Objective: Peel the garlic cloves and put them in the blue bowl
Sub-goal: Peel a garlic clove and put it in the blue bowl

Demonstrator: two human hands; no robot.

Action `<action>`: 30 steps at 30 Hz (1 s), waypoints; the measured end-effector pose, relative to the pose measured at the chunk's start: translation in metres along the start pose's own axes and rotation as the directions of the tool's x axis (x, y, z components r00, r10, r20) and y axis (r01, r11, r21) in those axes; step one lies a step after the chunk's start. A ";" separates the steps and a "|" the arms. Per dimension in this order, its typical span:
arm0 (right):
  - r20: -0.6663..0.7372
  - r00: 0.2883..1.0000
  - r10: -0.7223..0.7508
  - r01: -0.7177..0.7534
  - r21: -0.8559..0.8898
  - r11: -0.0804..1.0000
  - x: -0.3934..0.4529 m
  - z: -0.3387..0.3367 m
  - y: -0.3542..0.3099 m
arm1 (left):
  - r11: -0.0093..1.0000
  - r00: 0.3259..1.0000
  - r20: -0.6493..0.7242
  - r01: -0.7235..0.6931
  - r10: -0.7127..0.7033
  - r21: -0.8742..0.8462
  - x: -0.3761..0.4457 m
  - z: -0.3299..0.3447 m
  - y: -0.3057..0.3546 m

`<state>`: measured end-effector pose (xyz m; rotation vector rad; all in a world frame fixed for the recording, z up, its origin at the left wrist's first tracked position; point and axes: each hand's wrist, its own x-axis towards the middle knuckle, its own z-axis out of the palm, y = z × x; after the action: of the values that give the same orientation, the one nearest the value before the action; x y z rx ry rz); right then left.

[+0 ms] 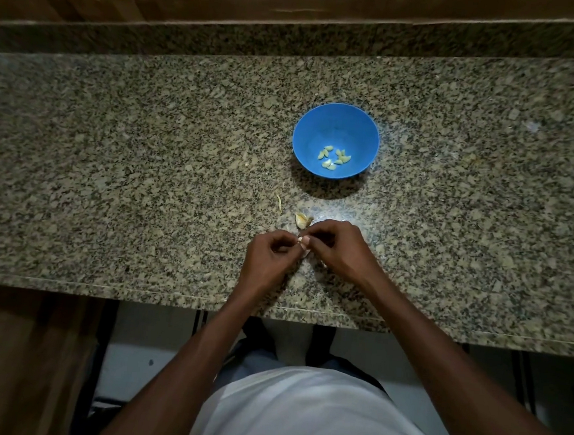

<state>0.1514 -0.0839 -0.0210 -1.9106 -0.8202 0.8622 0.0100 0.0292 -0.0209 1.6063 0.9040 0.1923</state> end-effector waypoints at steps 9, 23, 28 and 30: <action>0.029 0.958 0.287 -0.266 0.476 0.838 0.003 -0.002 0.000 | 0.982 0.993 -0.117 0.043 -0.022 0.185 0.004 -0.007 -0.009; 0.027 0.995 -0.100 0.100 -0.510 0.854 0.018 -0.012 0.003 | 0.883 0.965 -0.197 -0.065 0.175 0.465 0.016 -0.021 -0.018; 0.056 0.988 -0.145 0.149 -0.609 0.779 0.005 -0.008 -0.005 | 0.839 0.959 -0.150 -0.128 0.241 0.528 0.023 -0.025 -0.019; 0.041 0.989 -0.144 0.138 -0.630 0.764 0.002 -0.007 -0.007 | 0.836 0.961 -0.140 -0.129 0.238 0.534 0.025 -0.026 -0.019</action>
<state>0.1569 -0.0827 -0.0129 -2.3815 -1.3598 0.5063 0.0037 0.0645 -0.0402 2.2189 1.0102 0.2647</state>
